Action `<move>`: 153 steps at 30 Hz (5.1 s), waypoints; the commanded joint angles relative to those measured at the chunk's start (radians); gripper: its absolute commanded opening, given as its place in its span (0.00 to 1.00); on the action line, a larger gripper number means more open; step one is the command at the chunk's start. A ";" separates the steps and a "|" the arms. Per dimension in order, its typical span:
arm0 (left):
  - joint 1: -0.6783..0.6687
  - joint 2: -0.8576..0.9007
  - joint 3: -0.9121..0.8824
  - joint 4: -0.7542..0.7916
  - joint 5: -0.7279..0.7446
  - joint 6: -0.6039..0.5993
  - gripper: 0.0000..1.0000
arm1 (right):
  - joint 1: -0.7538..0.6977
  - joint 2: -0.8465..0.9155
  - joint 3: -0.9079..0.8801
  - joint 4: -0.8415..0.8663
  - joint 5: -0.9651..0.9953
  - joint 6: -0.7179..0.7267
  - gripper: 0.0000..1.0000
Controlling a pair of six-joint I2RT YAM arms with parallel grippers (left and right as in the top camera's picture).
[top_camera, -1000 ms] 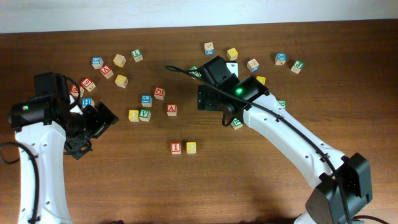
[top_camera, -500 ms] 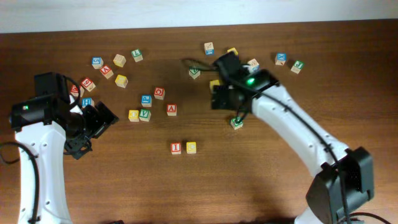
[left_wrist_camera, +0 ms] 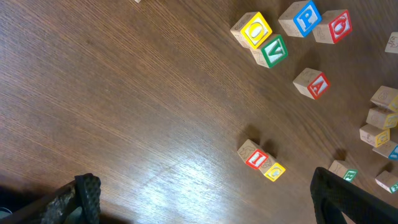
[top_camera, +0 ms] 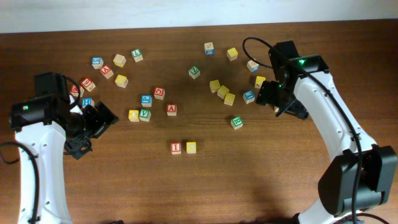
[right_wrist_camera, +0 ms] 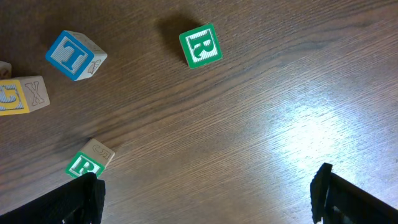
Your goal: Spell out ICRA
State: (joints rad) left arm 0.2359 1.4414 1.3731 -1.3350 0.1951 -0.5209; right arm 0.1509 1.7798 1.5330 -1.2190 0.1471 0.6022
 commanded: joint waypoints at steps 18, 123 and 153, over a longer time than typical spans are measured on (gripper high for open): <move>0.002 -0.016 0.017 0.020 0.167 0.108 0.95 | -0.008 0.005 -0.005 0.003 -0.008 0.005 0.98; -0.066 0.251 0.015 0.328 0.011 0.193 0.99 | -0.007 0.006 -0.005 0.252 -0.294 -0.209 0.98; 0.032 0.251 0.036 0.537 -0.060 0.132 0.96 | -0.008 0.006 -0.005 0.098 -0.117 -0.206 0.98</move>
State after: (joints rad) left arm 0.2695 1.6852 1.3869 -0.8391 0.1383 -0.3176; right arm 0.1509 1.7798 1.5318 -1.1145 -0.0475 0.4076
